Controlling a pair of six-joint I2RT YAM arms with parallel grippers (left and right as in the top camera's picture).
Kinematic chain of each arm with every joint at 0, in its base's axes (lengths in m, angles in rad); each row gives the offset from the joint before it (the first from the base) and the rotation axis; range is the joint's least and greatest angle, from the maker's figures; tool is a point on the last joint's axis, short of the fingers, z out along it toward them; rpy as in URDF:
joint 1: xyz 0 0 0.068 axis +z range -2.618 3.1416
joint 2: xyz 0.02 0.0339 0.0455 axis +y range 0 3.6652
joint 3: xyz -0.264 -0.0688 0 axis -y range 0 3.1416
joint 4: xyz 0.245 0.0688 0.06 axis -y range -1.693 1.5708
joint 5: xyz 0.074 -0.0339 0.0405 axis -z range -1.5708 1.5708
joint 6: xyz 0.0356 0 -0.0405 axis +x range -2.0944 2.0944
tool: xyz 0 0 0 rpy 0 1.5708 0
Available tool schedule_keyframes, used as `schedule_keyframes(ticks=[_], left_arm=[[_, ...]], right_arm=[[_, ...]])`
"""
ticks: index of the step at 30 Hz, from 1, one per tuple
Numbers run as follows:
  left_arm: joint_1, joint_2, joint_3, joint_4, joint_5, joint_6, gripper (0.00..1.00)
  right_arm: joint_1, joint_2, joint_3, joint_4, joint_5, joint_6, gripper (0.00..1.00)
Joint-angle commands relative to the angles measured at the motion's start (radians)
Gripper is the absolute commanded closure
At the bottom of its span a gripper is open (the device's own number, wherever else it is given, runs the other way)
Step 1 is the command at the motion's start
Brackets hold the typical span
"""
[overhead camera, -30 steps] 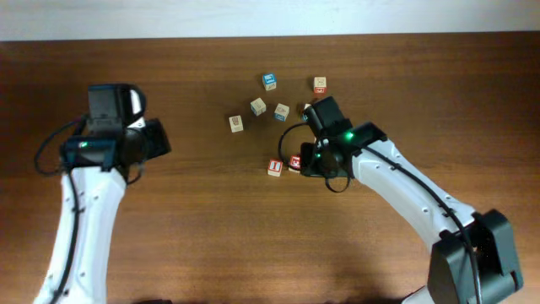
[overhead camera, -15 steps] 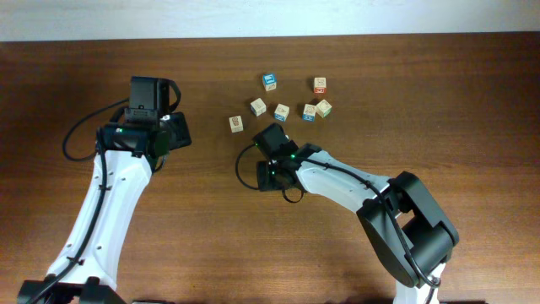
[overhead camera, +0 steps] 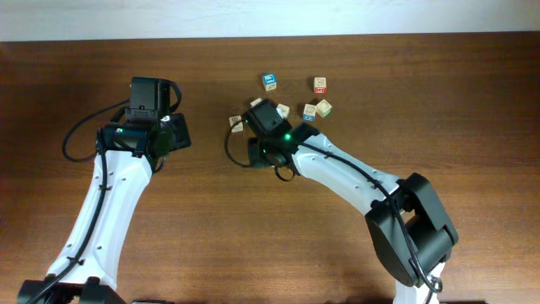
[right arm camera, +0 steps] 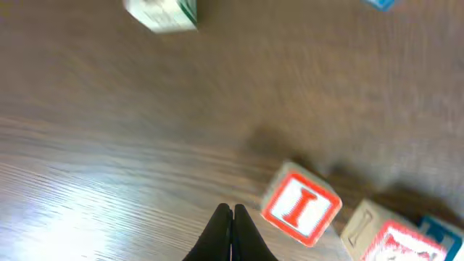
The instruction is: Rotate 3 blocks
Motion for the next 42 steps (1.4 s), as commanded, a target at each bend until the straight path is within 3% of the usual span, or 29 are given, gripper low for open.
schedule_keyframes(ticks=[1, 6, 29, 31, 32, 34, 36, 39, 42], left_arm=[[0.026, -0.003, 0.023, 0.0, -0.069, -0.01, 0.52], [0.103, -0.003, 0.023, -0.021, -0.065, -0.029, 0.51], [0.103, -0.003, 0.023, -0.04, -0.065, -0.029, 0.5], [0.103, -0.003, 0.023, -0.04, -0.065, -0.029, 0.5], [0.103, -0.003, 0.023, -0.04, -0.065, -0.029, 0.5], [0.103, -0.003, 0.023, -0.04, -0.065, -0.029, 0.5], [0.103, -0.003, 0.023, -0.041, -0.066, -0.029, 0.49], [0.099, -0.003, 0.023, -0.053, -0.056, -0.029, 0.51], [0.077, -0.003, 0.023, -0.059, 0.022, -0.028, 0.54]], right_arm=[[0.0, 0.007, 0.027, 0.021, 0.071, -0.035, 0.96], [0.0, 0.08, 0.027, 0.067, 0.08, -0.037, 0.96], [-0.054, 0.107, 0.034, -0.076, 0.087, 0.002, 0.96], [-0.054, 0.107, 0.069, -0.084, 0.072, 0.005, 0.94], [-0.055, 0.107, 0.097, -0.098, 0.054, 0.005, 0.88], [-0.055, 0.091, 0.238, -0.213, 0.049, 0.005, 0.69], [-0.07, 0.073, 0.412, -0.389, 0.049, 0.034, 0.63], [-0.187, 0.066, 0.663, -0.786, -0.011, 0.049, 0.64], [-0.349, 0.068, 0.591, -0.873, -0.168, -0.109, 0.69]])
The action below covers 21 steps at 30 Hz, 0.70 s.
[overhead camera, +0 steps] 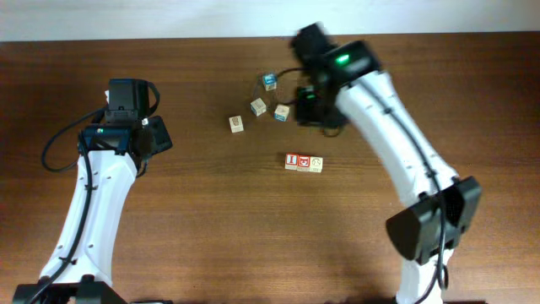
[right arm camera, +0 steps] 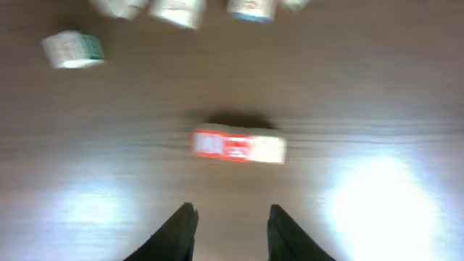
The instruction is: Rotate 3 blocks
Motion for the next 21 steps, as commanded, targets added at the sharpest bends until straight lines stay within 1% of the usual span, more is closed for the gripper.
schedule_keyframes(ticks=[1, 4, 5, 6, 8, 10, 12, 15, 17, 19, 21], left_arm=[[-0.035, -0.003, 0.021, -0.003, 0.059, -0.009, 0.54], [-0.093, 0.0, 0.021, -0.004, 0.059, -0.009, 0.54], [-0.111, 0.004, 0.021, -0.003, 0.059, -0.009, 0.54], [-0.126, 0.008, 0.021, -0.004, 0.059, -0.009, 0.54], [-0.166, 0.03, 0.021, -0.003, 0.059, -0.009, 0.54], [-0.179, 0.046, 0.021, 0.0, 0.064, -0.009, 0.53], [-0.178, 0.054, 0.021, 0.0, 0.076, -0.009, 0.51], [-0.178, 0.054, 0.021, 0.0, 0.079, -0.009, 0.5], [-0.178, 0.054, 0.021, 0.0, 0.079, -0.009, 0.49], [-0.178, 0.054, 0.021, 0.001, 0.079, -0.009, 0.49], [-0.178, 0.054, 0.021, 0.004, 0.079, -0.009, 0.49]], right_arm=[[-0.119, 0.01, -0.117, -0.003, -0.131, -0.137, 0.72], [-0.183, 0.01, -0.293, 0.077, -0.127, -0.216, 0.87], [-0.193, 0.01, -0.343, 0.113, -0.116, -0.226, 0.91], [-0.199, 0.01, -0.389, 0.148, -0.099, -0.23, 0.92], [-0.208, 0.01, -0.512, 0.273, -0.105, -0.286, 0.94], [-0.207, 0.01, -0.597, 0.385, -0.122, -0.293, 0.94], [-0.208, 0.01, -0.675, 0.509, -0.199, -0.314, 0.94], [-0.206, 0.01, -0.751, 0.639, -0.301, -0.302, 0.95], [-0.206, 0.01, -0.758, 0.68, -0.313, -0.26, 0.95], [-0.206, 0.01, -0.758, 0.711, -0.371, -0.257, 0.96], [-0.193, 0.01, -0.759, 0.727, -0.378, -0.234, 0.96]])
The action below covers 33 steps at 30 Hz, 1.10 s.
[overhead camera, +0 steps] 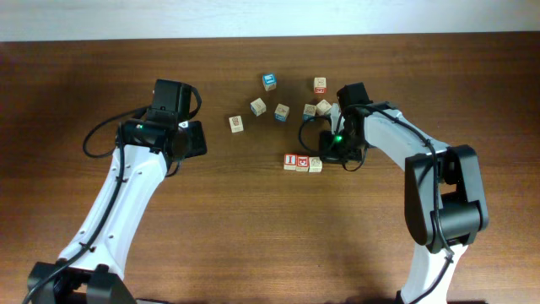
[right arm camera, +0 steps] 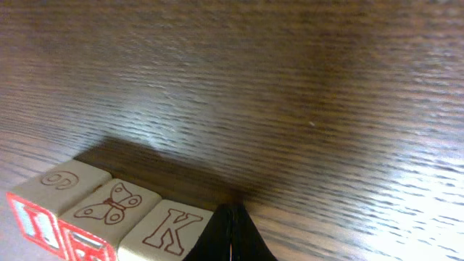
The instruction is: Rotate 3 blocks
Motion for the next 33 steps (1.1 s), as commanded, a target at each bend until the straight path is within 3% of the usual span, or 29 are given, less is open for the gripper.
schedule_keyframes(ticks=[1, 10, 12, 16, 20, 24, 33], left_arm=[[-0.001, 0.007, 0.021, 0.003, 0.008, -0.007, 0.49], [-0.002, 0.007, 0.021, 0.002, 0.03, -0.007, 0.49], [-0.002, 0.007, 0.021, 0.002, 0.03, -0.007, 0.49], [-0.001, 0.007, 0.021, 0.003, 0.03, -0.007, 0.49], [-0.001, 0.007, 0.021, 0.003, -0.011, -0.006, 0.47], [-0.001, 0.007, 0.021, 0.003, -0.069, -0.006, 0.41], [-0.001, 0.007, 0.021, 0.002, -0.068, -0.006, 0.39]], right_arm=[[0.022, -0.004, -0.01, 0.017, -0.043, 0.035, 0.96], [0.098, -0.004, -0.01, 0.066, -0.028, 0.193, 0.95], [0.088, -0.004, 0.003, 0.041, -0.028, 0.165, 0.84], [0.073, -0.004, 0.057, -0.156, 0.018, 0.06, 0.74], [0.154, -0.004, 0.056, -0.262, 0.071, 0.016, 0.74], [0.272, -0.004, 0.056, -0.211, 0.236, 0.054, 0.74], [0.328, -0.004, 0.056, -0.057, 0.291, 0.054, 0.79]])
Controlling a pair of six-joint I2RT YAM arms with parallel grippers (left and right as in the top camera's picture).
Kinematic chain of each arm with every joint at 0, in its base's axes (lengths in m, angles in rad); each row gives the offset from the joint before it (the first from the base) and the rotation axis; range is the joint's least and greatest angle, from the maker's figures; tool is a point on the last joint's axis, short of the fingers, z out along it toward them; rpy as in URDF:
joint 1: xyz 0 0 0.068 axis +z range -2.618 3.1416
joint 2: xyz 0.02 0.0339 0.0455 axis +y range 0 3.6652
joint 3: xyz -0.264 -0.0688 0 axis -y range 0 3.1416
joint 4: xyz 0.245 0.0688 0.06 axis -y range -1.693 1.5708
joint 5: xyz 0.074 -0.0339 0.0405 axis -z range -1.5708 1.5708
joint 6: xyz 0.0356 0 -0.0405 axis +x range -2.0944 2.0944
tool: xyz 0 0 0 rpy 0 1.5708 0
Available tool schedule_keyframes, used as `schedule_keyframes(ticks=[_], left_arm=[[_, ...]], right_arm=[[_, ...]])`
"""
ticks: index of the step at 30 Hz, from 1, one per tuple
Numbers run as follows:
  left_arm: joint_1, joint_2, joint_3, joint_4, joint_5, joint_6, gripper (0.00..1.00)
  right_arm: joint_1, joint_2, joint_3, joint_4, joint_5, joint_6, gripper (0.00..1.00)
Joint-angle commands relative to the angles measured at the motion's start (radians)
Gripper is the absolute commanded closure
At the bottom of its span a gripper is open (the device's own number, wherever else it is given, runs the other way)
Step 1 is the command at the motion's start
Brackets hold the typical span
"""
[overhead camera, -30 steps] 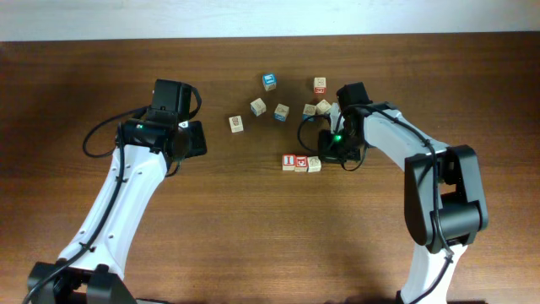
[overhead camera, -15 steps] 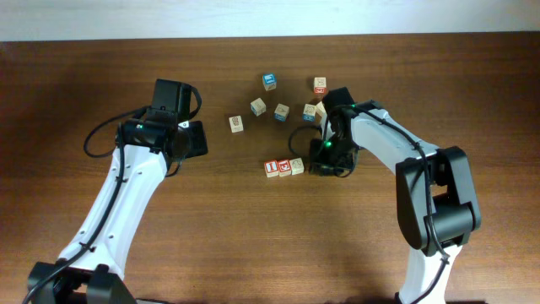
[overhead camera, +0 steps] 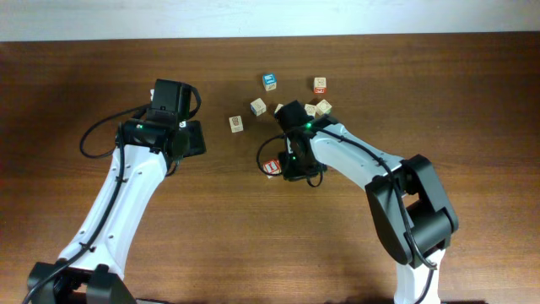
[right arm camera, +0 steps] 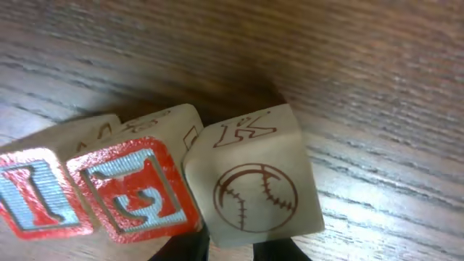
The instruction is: Rotate 3 blocks
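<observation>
Three wooden blocks stand in a row, close up in the right wrist view: a red "I" block, a second red block, and a tan block with a baseball and a K. My right gripper has one dark finger on each side of the baseball block's lower edge. Overhead, the right gripper covers most of the row, and only the red end block shows, tilted. My left gripper hangs far to the left, away from the blocks.
Loose blocks lie behind the row: a blue one, a red one, and tan ones. The wooden table ends at a white strip along the far edge.
My right gripper was shut at the row's right end; it is now further left, with its fingers on both sides of the baseball block. The row has shifted left and sits tilted. The left arm is unchanged.
My right gripper was first shut and low among scattered blocks. Then it was open and high above a level row of three blocks. Then it was shut beside the row's right end. Now it grips the baseball block, and the row is displaced left and turned.
</observation>
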Motion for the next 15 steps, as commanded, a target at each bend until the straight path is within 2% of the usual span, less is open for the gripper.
schedule_keyframes(ticks=[1, 4, 6, 10, 12, 15], left_arm=[[-0.001, 0.007, 0.021, 0.002, -0.014, -0.006, 0.39], [-0.001, 0.012, 0.021, 0.002, -0.014, -0.006, 0.39], [-0.001, 0.019, 0.021, 0.001, -0.014, -0.006, 0.39], [-0.001, 0.022, 0.016, -0.014, 0.068, -0.007, 0.41], [-0.001, 0.034, 0.008, -0.013, 0.094, -0.028, 0.43], [0.003, 0.08, 0.006, -0.002, 0.087, -0.045, 0.45]], right_arm=[[0.011, -0.004, 0.011, 0.004, 0.023, 0.007, 0.79], [0.011, -0.004, 0.013, -0.02, -0.002, 0.003, 0.8], [0.011, -0.005, 0.048, -0.11, -0.029, -0.001, 0.79], [-0.031, -0.012, 0.239, -0.312, 0.042, -0.066, 0.79], [-0.051, -0.012, 0.331, -0.307, 0.042, -0.112, 0.82], [-0.04, 0.006, 0.341, -0.171, 0.016, -0.152, 0.83]])
